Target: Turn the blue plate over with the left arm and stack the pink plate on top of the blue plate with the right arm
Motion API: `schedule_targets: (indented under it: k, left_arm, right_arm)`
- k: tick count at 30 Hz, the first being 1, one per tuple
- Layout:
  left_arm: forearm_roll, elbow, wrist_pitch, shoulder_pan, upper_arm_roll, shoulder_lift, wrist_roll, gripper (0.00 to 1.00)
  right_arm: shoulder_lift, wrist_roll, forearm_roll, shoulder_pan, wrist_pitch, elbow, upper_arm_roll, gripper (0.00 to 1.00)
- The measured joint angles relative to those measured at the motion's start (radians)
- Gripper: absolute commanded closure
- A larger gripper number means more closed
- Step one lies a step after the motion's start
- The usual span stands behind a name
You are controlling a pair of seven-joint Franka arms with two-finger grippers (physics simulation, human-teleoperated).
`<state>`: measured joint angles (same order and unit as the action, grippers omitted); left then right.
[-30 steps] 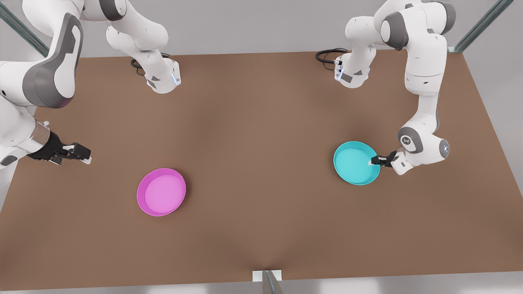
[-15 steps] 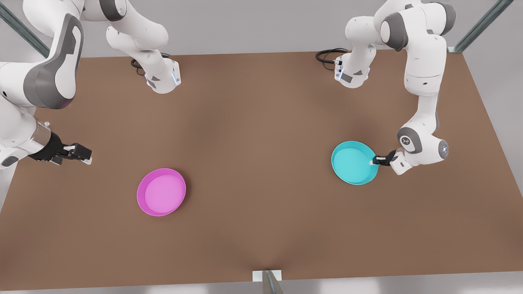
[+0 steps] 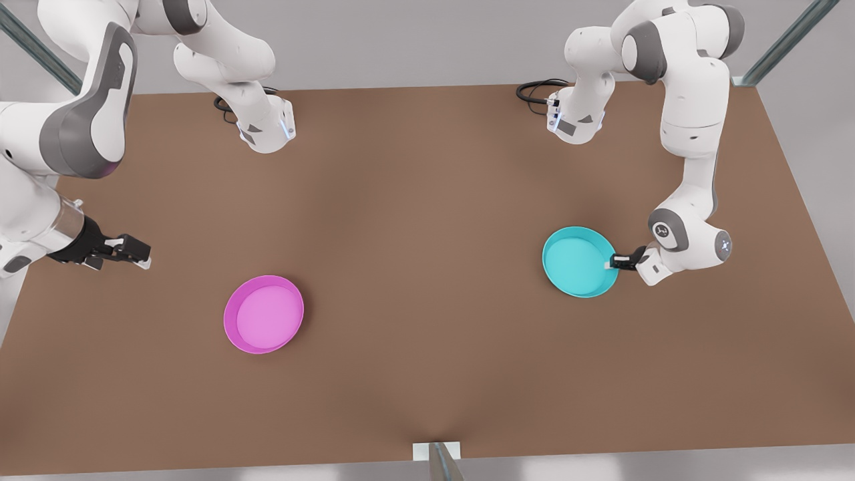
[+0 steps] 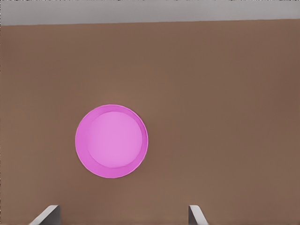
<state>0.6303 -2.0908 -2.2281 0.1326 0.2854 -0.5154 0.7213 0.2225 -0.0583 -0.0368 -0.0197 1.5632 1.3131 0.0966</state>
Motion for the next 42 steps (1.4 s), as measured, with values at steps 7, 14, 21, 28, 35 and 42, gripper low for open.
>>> schedule_targets:
  k: [7,14,21,28,35,42]
  left_arm:
    - [-0.052,0.013,0.032,0.002,0.003,0.014,-0.024,0.79]
    - [-0.098,0.047,0.120,0.004,0.008,0.071,-0.076,0.79]
    - [-0.202,0.145,0.232,0.007,0.007,0.083,-0.161,0.79]
    - [-0.340,0.223,0.305,0.061,0.003,0.086,-0.254,0.79]
    - [-0.564,0.335,0.440,0.212,0.004,0.087,-0.438,0.79]
    - [-0.774,0.356,0.489,0.424,0.001,0.105,-0.661,0.79]
  right_arm:
    - [0.000,0.000,0.000,0.000,0.001,0.000,0.000,0.00]
    - [0.001,0.000,0.000,0.000,0.001,0.000,0.000,0.00]
    - [0.000,0.000,0.000,0.000,0.001,0.000,0.000,0.00]
    - [0.000,0.000,-0.001,0.003,0.001,0.000,0.000,0.00]
    - [0.001,0.000,-0.001,0.004,0.001,0.000,0.000,0.00]
    - [0.000,0.000,0.000,0.005,0.001,0.000,0.000,0.00]
